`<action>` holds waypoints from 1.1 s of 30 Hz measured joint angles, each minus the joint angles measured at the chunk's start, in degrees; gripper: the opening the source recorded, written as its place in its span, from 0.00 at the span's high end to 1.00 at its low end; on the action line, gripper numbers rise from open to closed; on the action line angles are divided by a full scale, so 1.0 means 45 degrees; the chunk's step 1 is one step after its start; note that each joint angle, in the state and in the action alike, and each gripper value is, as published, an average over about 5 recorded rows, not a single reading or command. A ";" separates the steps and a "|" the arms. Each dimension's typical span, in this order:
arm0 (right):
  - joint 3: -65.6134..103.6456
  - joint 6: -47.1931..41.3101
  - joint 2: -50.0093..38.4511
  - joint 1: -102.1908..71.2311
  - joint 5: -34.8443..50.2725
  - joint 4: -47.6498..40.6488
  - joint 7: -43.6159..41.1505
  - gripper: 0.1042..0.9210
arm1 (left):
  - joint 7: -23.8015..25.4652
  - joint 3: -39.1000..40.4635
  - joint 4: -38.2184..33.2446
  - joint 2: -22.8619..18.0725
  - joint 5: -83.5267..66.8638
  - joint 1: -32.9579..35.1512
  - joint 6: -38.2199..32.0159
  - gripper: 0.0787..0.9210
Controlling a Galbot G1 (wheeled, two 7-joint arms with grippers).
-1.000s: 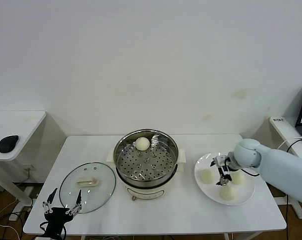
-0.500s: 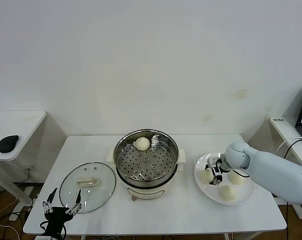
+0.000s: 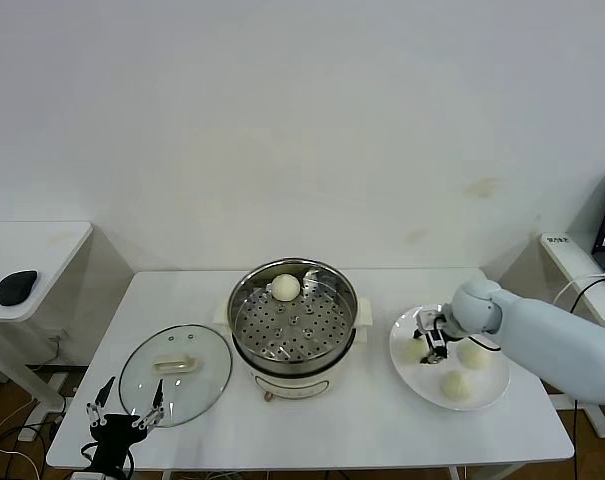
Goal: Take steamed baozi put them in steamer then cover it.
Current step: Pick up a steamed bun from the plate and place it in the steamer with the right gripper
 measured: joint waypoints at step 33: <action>-0.4117 -0.3634 0.4231 0.8303 0.7756 0.1961 0.1285 0.41 | 0.0182 -0.0104 -0.0482 -0.0067 -0.0628 0.0028 -0.0168 0.12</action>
